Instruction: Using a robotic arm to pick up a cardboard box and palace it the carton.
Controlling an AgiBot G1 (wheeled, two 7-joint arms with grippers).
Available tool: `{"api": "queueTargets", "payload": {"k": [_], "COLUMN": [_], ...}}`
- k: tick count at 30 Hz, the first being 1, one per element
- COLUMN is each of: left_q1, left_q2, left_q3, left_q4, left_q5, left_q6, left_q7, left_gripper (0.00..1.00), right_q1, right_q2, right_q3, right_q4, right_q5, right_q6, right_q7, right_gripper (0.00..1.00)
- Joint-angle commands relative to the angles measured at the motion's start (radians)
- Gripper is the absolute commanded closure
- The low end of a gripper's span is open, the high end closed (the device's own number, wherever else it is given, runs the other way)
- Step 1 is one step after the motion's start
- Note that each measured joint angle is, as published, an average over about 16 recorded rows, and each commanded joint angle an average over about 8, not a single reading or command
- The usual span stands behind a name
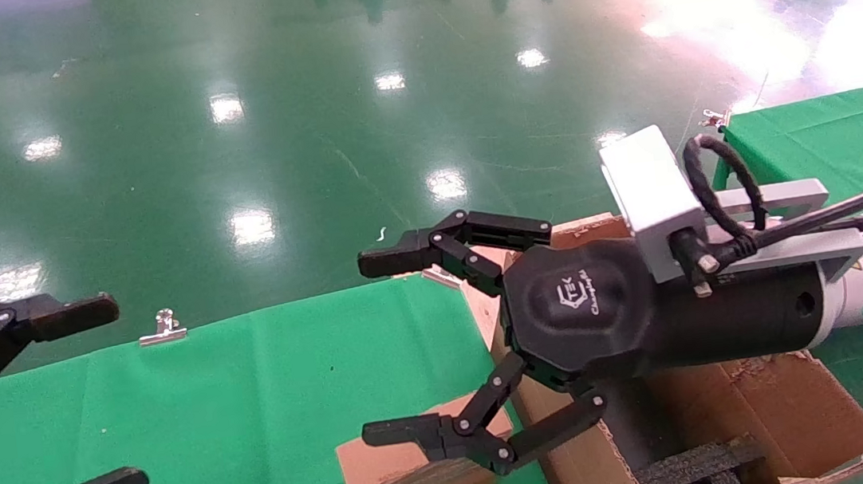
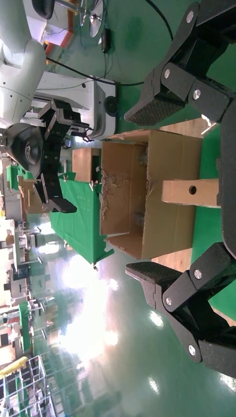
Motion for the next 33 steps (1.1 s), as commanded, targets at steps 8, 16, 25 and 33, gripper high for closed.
{"api": "queueTargets", "payload": {"k": [8,16,25,33], "left_q1": [0.000,0.000,0.000,0.000], "left_q2": [0.000,0.000,0.000,0.000], "left_q3": [0.000,0.000,0.000,0.000], "left_q4": [0.000,0.000,0.000,0.000], "left_q5": [0.000,0.000,0.000,0.000], "left_q6": [0.000,0.000,0.000,0.000], "left_q7": [0.000,0.000,0.000,0.000], "left_gripper": [1.00,1.00,1.00,1.00], "right_q1": [0.000,0.016,0.112,0.225], "right_q2": [0.000,-0.002,-0.036,-0.119], "right_q3": [0.000,-0.013,-0.113,-0.242], "right_q4": [0.000,0.008,0.009,-0.023], "right_q5": [0.000,-0.030,-0.248,-0.494], "right_q6": [0.000,-0.010,-0.035,-0.058], "right_q7": [0.000,-0.006,-0.011,-0.015], "right_gripper": [0.00,0.00,0.00,0.00]}}
